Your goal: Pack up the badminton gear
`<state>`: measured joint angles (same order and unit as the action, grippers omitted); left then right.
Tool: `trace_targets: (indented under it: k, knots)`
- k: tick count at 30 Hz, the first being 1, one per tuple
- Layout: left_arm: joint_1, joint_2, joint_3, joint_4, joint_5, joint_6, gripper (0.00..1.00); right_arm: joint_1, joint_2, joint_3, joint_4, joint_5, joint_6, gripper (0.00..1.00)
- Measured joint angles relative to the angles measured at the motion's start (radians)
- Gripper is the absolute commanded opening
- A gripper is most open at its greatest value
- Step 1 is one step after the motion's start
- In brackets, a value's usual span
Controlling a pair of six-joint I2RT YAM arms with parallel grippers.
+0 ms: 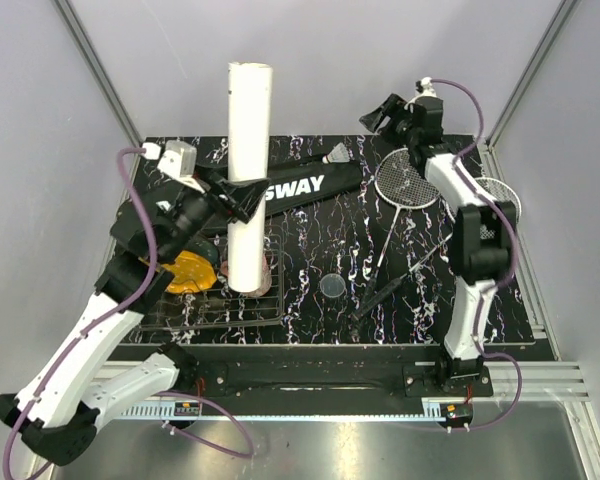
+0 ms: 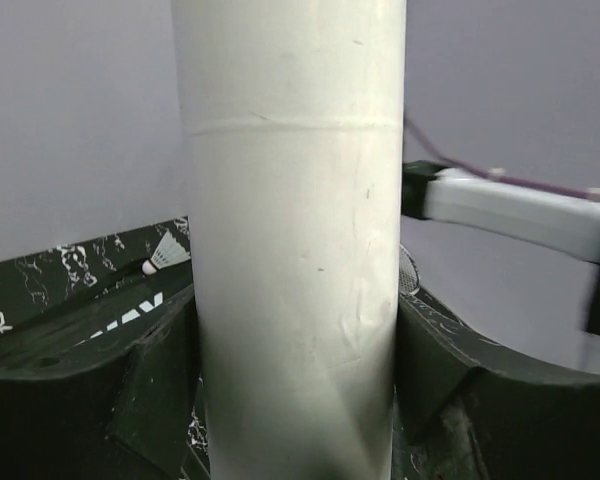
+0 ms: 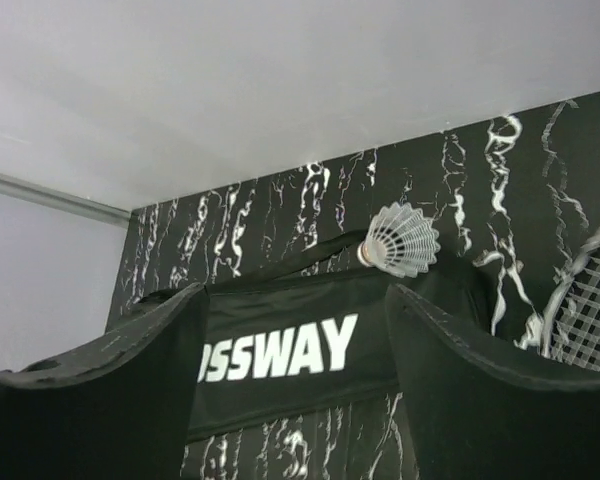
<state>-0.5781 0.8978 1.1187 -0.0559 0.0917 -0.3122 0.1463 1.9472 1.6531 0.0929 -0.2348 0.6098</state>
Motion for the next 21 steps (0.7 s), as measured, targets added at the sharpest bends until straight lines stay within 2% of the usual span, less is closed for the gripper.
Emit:
trace_targets:
  k: [5,10,16,21]
  knots:
    - [0.0,-0.106,-0.034,-0.018,0.036,0.033,0.29,-0.016,0.373,0.313,-0.035,-0.152,-0.024,0.69]
    - [0.0,-0.163,-0.107,-0.022,0.071,0.043,0.29,-0.015,0.608,0.526,-0.056,-0.264,-0.023,0.63]
    - [0.0,-0.177,-0.169,-0.031,0.095,0.032,0.29,-0.004,0.785,0.769,-0.086,-0.311,-0.018,0.54]
    - [0.0,-0.179,-0.172,-0.053,0.095,0.031,0.28,0.022,0.829,0.825,-0.087,-0.31,-0.013,0.54]
